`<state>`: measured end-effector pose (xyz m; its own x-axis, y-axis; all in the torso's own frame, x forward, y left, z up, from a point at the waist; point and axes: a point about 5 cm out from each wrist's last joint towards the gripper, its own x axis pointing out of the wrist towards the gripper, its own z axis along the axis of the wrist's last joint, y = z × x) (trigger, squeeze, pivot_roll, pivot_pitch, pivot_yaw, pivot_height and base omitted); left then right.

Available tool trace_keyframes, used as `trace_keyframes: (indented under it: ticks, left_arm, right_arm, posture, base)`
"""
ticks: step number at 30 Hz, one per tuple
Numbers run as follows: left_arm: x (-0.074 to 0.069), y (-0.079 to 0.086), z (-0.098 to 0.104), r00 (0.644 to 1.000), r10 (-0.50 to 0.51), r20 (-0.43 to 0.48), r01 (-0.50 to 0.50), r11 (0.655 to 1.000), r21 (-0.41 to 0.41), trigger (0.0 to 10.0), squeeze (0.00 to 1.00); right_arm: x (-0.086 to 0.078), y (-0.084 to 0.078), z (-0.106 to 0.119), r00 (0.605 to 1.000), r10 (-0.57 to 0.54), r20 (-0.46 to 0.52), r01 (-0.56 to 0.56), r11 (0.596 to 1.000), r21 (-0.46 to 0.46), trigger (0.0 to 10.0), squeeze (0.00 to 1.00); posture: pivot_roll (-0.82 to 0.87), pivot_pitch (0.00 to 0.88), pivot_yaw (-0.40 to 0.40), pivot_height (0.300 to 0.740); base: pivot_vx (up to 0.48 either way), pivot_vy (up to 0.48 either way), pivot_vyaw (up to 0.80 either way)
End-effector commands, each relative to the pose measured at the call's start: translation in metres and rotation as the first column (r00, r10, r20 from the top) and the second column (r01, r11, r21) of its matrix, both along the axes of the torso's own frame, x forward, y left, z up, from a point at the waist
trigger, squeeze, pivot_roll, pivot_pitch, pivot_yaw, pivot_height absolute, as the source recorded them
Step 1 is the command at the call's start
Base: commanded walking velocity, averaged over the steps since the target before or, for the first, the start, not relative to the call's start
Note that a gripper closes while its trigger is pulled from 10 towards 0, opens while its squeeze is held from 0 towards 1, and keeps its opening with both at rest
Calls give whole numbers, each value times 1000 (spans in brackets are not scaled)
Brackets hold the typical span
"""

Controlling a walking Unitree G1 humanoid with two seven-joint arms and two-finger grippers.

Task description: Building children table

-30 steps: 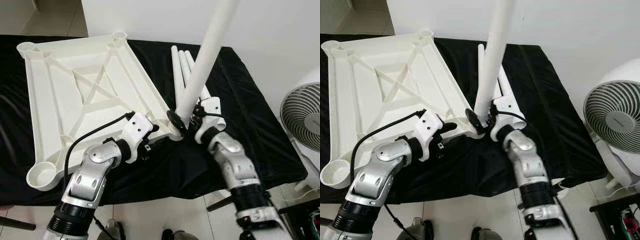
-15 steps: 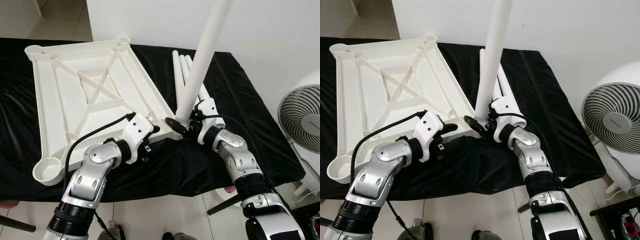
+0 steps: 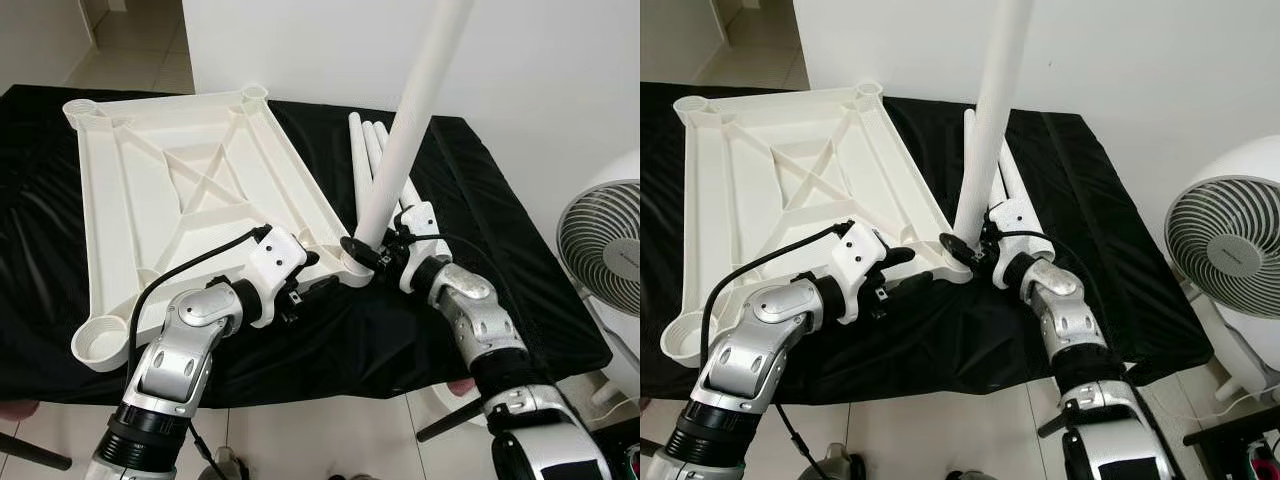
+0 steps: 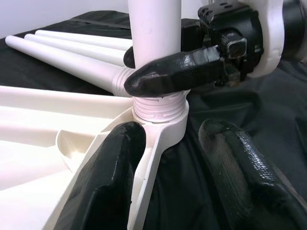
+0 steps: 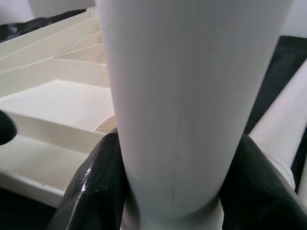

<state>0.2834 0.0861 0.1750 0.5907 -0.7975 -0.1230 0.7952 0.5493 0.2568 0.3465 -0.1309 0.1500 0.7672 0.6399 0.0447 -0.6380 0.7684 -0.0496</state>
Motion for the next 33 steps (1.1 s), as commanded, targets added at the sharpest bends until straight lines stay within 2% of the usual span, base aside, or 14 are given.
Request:
trace_keyframes:
  ticks: [1, 8, 11, 12, 14, 18, 23, 24, 26, 27, 28, 29, 30, 33]
  left_arm:
    - [3, 0, -2, 997, 74, 20, -74, 997, -3, 10000, 0]
    - [3, -1, -3, 997, 71, 18, -71, 997, -4, 10000, 0]
    - [2, -2, -4, 998, 67, 18, -67, 998, -3, 10000, 0]
    - [2, -2, -4, 998, 67, 18, -67, 998, -3, 10000, 0]
    - [2, -3, -4, 998, 65, 16, -65, 998, -4, 10000, 0]
    - [2, -3, -5, 998, 63, 14, -63, 998, -5, 10000, 0]
    - [2, -3, -4, 998, 62, 17, -62, 998, -4, 10000, 0]
    - [3, -3, -4, 998, 63, 18, -63, 998, -3, 10000, 0]
    - [3, -3, -4, 998, 63, 19, -63, 998, -3, 10000, 0]
    - [3, -3, -4, 998, 64, 18, -64, 998, -2, 10000, 0]
    - [3, -3, -4, 998, 64, 18, -64, 998, -2, 10000, 0]
    - [3, -2, -4, 998, 65, 17, -65, 998, -3, 10000, 0]
    - [2, -2, -4, 998, 66, 17, -66, 998, -3, 10000, 0]
    - [2, -2, -4, 998, 68, 17, -68, 998, -3, 10000, 0]
  right_arm:
    - [-5, 5, -2, 995, -96, 14, 96, 995, 38, 0, 0]
    - [-7, 14, -3, 962, -266, -66, 273, 953, 135, 0, 0]
    - [-11, 21, -1, 916, -396, -68, 401, 903, 155, 0, 0]
    - [-11, 21, -1, 916, -396, -68, 401, 903, 155, 0, 0]
    - [-13, 27, -1, 886, -456, -86, 464, 870, 165, 0, 0]
    - [-17, 36, -2, 874, -471, -114, 485, 856, 180, 0, 0]
    - [-18, 38, -1, 880, -460, -118, 474, 861, 184, 0, 0]
    - [-18, 36, -1, 879, -461, -119, 476, 862, 177, 902, 0]
    - [-17, 33, -2, 878, -463, -119, 478, 862, 172, 902, 0]
    - [-17, 30, -2, 872, -475, -121, 489, 856, 165, 3098, 0]
    - [-17, 30, -2, 872, -475, -121, 489, 856, 165, 3098, 0]
    - [-16, 28, -2, 867, -483, -120, 497, 853, 160, 3686, 0]
    - [-16, 26, -1, 863, -493, -115, 505, 850, 150, 10000, 0]
    - [-17, 26, 1, 868, -486, -100, 496, 855, 150, 10000, 0]
  posture:
    - [73, 21, -81, 740]
    - [69, 16, -83, 740]
    - [66, 11, -87, 740]
    - [66, 11, -87, 740]
    - [63, 12, -88, 740]
    - [63, 10, -86, 740]
    - [63, 12, -85, 740]
    - [63, 14, -84, 740]
    - [63, 14, -84, 740]
    - [64, 15, -86, 740]
    - [64, 15, -86, 740]
    - [64, 17, -86, 740]
    - [65, 17, -86, 740]
    - [67, 21, -87, 740]
  base:
    - [0, 0, 0]
    - [0, 0, 0]
    - [0, 0, 0]
    - [0, 0, 0]
    - [0, 0, 0]
    - [0, 0, 0]
    - [0, 0, 0]
    - [0, 0, 0]
    - [0, 0, 0]
    - [0, 0, 0]
    - [0, 0, 0]
    - [0, 0, 0]
    - [0, 0, 0]
    - [0, 0, 0]
